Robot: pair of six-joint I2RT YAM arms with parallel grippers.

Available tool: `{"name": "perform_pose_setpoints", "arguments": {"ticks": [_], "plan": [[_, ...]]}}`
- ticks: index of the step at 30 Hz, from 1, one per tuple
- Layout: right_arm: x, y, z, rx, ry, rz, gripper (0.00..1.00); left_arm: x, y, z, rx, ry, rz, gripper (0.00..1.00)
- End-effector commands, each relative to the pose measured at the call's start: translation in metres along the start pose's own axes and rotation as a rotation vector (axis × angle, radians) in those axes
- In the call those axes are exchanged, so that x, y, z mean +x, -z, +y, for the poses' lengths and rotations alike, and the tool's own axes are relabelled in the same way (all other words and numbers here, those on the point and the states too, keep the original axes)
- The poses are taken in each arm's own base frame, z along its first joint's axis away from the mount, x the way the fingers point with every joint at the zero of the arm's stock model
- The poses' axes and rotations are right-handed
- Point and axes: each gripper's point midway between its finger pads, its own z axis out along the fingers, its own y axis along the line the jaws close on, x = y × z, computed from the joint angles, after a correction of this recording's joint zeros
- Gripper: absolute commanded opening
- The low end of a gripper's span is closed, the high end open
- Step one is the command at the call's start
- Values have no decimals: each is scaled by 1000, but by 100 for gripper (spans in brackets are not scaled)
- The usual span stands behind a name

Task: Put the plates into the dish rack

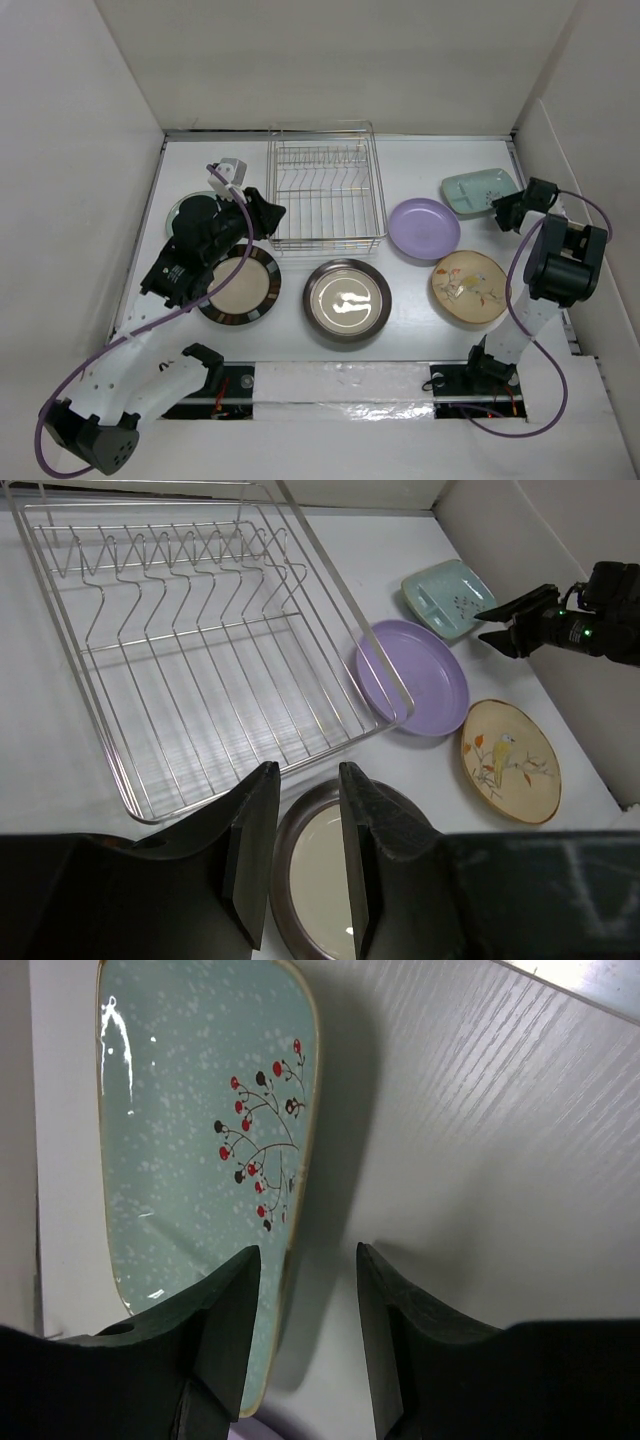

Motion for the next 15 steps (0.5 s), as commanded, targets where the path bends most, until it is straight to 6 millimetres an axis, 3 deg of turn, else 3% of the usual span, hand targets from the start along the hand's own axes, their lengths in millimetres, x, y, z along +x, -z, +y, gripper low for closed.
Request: {"name": "perform_pose_setpoints", "arguments": {"ticks": [1,5,15], "plan": [[-12,5,24,-39,-11,-46,49,-9,0,-11,42,-12,-38,28],[6,-8,22,-40,-17,23,47,-9,1,-12,51,-10,-39,28],[7,-17,28,-35,-27,61,41,-9,0,-11,45,-8,-39,28]]}}
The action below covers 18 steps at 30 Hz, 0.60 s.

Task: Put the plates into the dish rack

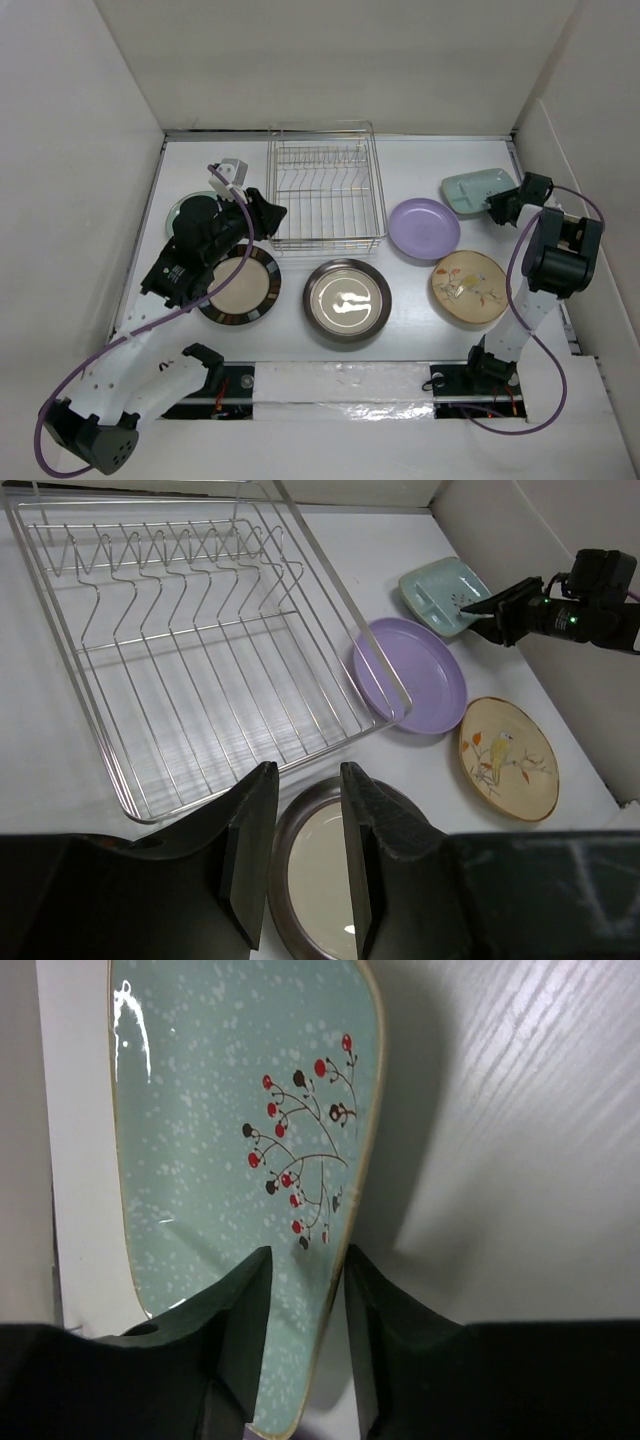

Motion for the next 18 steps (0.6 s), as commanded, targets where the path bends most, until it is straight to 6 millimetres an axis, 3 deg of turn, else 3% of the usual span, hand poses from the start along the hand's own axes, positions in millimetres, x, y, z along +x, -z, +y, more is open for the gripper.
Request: {"name": "perform_pose_setpoints", "arguments": {"ticks": [1,7,10,13,18], "plan": [[-5,-2,15,-20,-2,13,37,-12,1,-8,30,-7,-49,28],[-5,-2,11,-29,-36,39,20,-19,8,-4,5,-14,-84,28],[-7,-1,10,-46,-48,36,0,-21,9,-4,2,-14,-94,28],[-14,6,8,-75,-56,-15,0,-20,9,-4,4,-14,-91,28],[-39,26,52,-279,-29,-101,0,-17,6,-4,5,-14,-81,28]]}}
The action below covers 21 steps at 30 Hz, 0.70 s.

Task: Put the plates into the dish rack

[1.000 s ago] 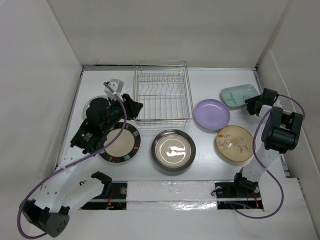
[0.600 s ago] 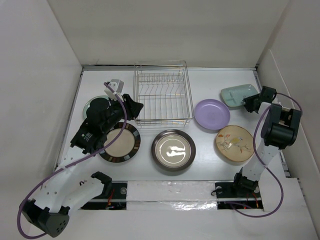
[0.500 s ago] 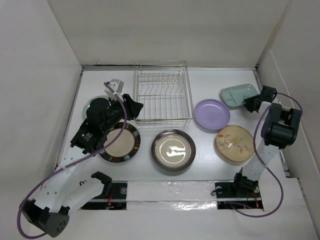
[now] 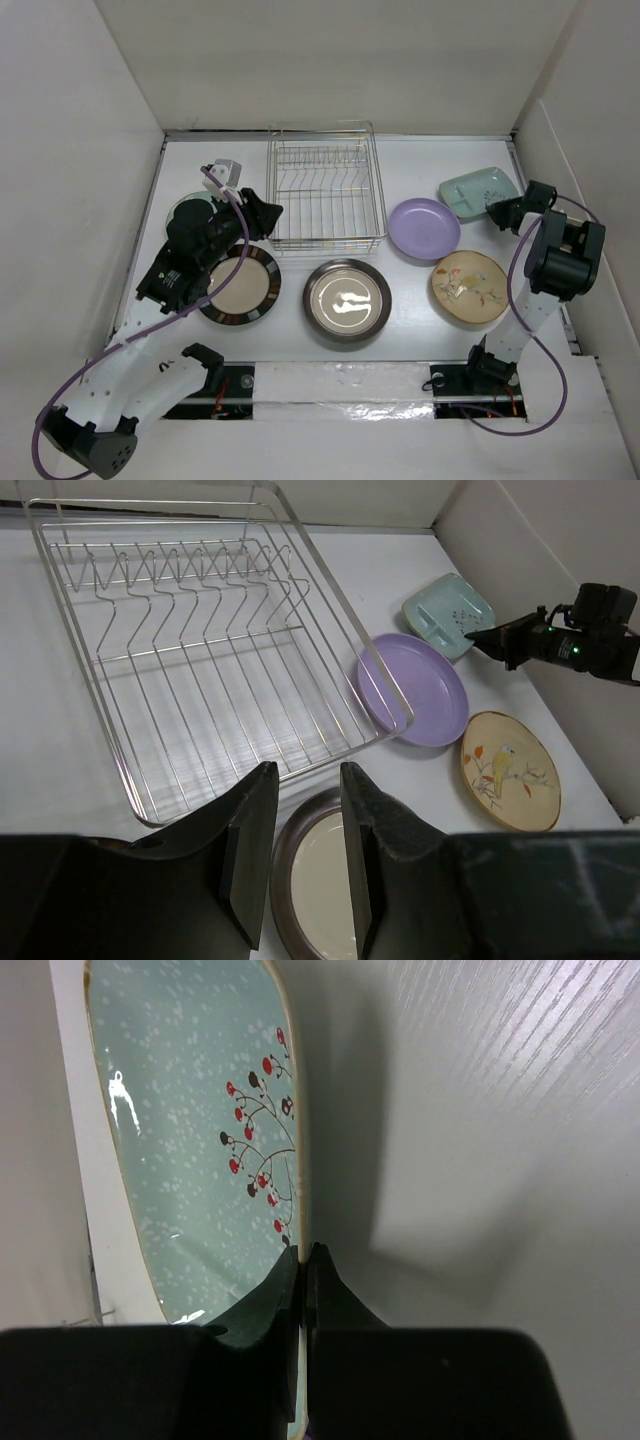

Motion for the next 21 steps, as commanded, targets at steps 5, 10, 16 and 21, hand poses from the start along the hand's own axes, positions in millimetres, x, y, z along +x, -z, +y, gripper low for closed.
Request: {"name": "perform_pose_setpoints", "arguments": {"ticks": [5,10,16,21], "plan": [[-56,41,124,-361,158,-154,0,-4,-5,-2,12,-10,-27,28],[-65,59,159,-364,308,-226,0,-4,-6,-1,8,-12,-25,28],[-62,108,211,-380,483,-360,0,0,-10,1,4,-11,-12,28],[-19,139,250,-295,735,-325,0,0,-11,-1,15,-12,-11,29]]}}
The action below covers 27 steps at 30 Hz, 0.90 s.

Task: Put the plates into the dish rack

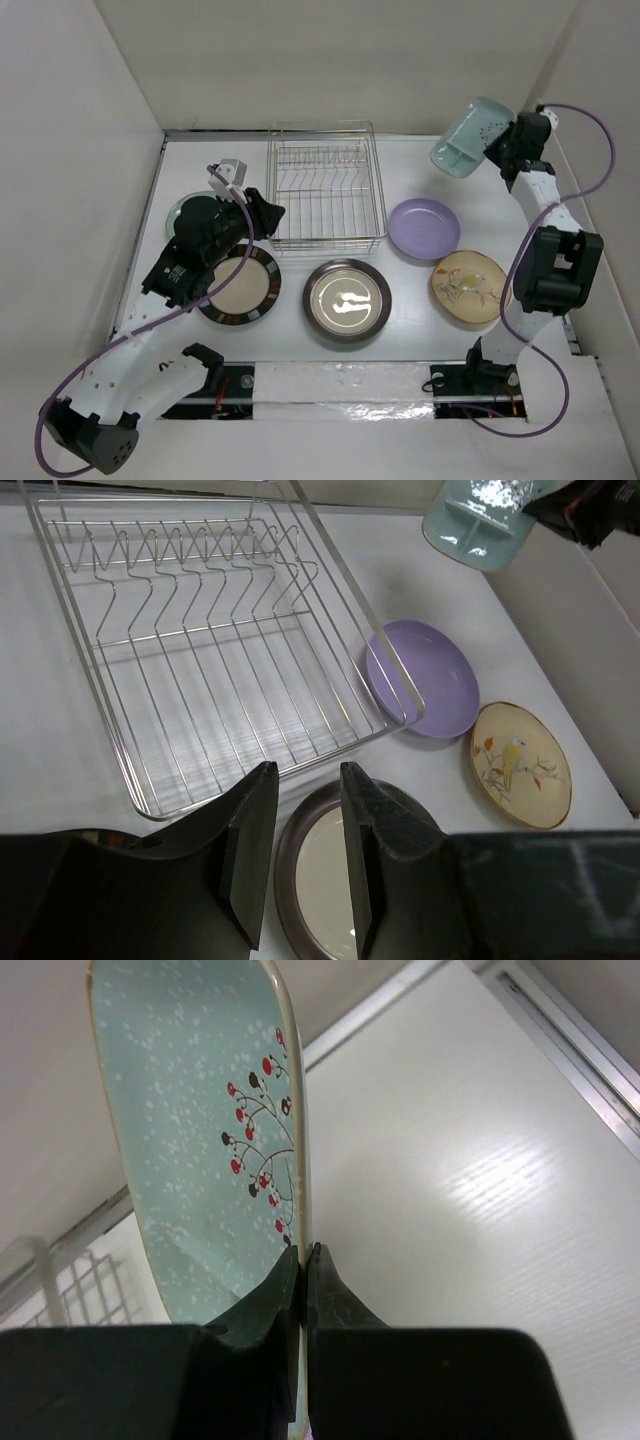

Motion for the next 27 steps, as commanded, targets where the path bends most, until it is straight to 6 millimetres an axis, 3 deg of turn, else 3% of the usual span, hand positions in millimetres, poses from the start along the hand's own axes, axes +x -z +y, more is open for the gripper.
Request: {"name": "perform_pose_setpoints", "arguments": {"ticks": [1,3,4,6,9,11,14,16,22,27], "plan": [[-62,52,102,-142,195,-145,0,-10,-2,-7,34,-13,-45,29],[-51,62,115,-126,274,-92,0,-10,-2,-8,40,-13,-46,29],[-40,67,134,-148,310,-68,0,-10,-1,-9,42,-14,-48,29],[-43,85,156,-176,355,-51,0,-10,-3,-9,48,-14,-46,34],[-28,109,192,-268,389,-22,0,-4,-11,-16,84,-1,-9,41],[-25,129,215,-371,378,-27,0,1,-20,-27,144,13,42,47],[2,156,244,-516,378,27,0,5,-36,-44,227,64,105,50],[9,167,253,-552,394,42,0,5,-43,-50,253,95,119,50],[43,208,271,-725,411,117,0,-36,-76,-64,278,216,16,55],[62,231,273,-837,382,161,0,-46,-130,-45,174,211,-13,54]]}}
